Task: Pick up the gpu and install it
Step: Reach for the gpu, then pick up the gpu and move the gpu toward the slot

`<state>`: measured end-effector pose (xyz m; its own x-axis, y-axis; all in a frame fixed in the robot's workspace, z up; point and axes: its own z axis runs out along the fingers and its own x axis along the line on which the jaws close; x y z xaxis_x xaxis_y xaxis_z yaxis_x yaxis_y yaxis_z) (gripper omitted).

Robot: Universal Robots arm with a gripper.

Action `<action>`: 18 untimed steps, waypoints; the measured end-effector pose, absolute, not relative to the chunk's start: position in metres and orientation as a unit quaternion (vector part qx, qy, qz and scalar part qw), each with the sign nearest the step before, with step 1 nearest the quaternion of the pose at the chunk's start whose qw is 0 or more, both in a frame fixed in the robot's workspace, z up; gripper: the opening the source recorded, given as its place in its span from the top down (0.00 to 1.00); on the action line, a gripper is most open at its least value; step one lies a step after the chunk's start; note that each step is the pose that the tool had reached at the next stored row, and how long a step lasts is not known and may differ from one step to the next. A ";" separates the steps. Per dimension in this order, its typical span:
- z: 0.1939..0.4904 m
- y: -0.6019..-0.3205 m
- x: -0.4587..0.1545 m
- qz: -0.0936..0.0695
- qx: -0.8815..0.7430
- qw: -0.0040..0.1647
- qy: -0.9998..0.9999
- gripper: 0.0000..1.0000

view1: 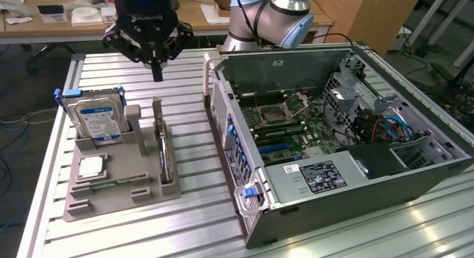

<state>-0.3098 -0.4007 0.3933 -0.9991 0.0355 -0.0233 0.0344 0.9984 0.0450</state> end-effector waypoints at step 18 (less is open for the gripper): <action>0.393 -0.402 -0.336 0.023 -0.010 0.011 1.000 0.89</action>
<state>-0.3364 -0.4022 0.3933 -0.9995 -0.0201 -0.0232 -0.0211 0.9988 0.0451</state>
